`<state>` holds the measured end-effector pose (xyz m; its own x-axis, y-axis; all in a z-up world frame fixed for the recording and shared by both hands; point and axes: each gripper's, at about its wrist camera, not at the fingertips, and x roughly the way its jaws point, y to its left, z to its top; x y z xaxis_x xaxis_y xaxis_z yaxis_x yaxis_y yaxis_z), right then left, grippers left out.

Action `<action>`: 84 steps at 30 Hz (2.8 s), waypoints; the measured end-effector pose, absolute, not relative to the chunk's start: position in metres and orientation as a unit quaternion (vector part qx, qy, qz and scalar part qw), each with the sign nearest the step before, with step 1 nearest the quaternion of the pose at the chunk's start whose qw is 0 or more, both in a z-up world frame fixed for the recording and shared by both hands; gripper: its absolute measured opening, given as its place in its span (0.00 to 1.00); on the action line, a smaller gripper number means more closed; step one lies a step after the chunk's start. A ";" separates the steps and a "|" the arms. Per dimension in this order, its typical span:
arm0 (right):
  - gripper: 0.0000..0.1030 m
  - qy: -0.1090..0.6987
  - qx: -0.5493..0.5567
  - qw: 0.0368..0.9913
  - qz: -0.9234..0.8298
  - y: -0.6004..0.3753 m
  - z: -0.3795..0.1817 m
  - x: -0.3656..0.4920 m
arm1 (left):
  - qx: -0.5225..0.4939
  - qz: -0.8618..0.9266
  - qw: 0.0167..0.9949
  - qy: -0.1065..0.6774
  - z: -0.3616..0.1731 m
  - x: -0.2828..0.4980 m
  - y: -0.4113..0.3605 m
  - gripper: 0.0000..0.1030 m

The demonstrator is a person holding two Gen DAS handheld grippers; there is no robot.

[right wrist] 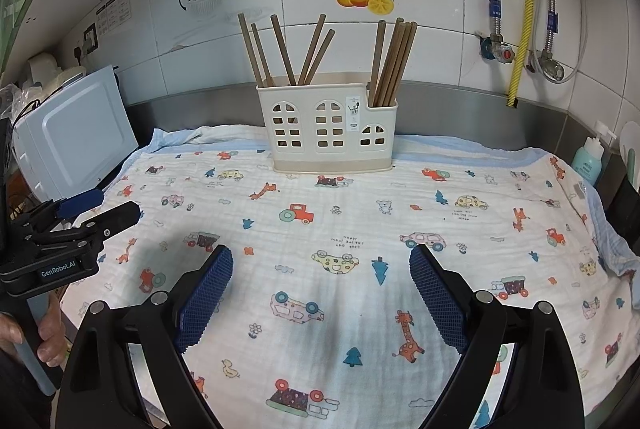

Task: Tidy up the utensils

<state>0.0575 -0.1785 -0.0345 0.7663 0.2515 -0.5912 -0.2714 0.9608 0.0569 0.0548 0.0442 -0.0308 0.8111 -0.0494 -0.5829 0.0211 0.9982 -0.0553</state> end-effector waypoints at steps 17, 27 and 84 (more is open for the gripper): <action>0.84 0.313 -0.010 0.940 0.137 -0.185 -0.035 0.058 | -0.020 -0.019 0.951 0.308 -0.032 0.055 0.042 0.81; 0.84 0.313 -0.008 0.939 0.138 -0.187 -0.036 0.058 | -0.018 -0.018 0.951 0.308 -0.032 0.055 0.041 0.81; 0.86 0.307 -0.004 0.942 0.135 -0.193 -0.031 0.054 | -0.004 -0.012 0.956 0.294 -0.026 0.054 0.041 0.82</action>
